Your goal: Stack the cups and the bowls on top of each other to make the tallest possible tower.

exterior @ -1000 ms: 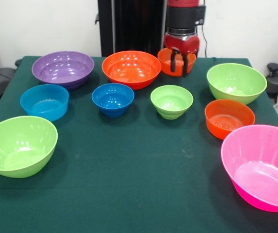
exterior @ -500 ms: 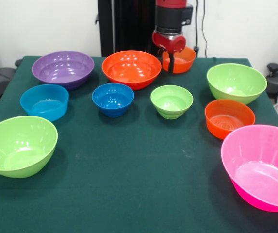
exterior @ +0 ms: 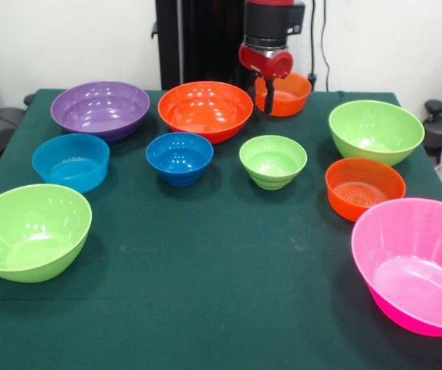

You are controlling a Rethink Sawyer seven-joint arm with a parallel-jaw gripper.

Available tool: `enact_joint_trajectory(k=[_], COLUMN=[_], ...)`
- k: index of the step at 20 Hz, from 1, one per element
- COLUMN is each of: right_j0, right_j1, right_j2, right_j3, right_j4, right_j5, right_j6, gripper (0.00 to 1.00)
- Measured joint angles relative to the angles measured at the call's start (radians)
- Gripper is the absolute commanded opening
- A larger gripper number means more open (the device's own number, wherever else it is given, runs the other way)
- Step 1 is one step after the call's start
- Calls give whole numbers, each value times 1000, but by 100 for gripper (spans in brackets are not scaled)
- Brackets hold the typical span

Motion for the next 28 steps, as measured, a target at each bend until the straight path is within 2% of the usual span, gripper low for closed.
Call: enact_joint_trajectory(k=[11,28], right_j0=[-9,-27], right_j1=[-33,-15], right_j2=[-4,-25], right_j3=[1,0], right_j4=[0,0], right_j5=[0,0], right_j6=[0,0], gripper=[100,100])
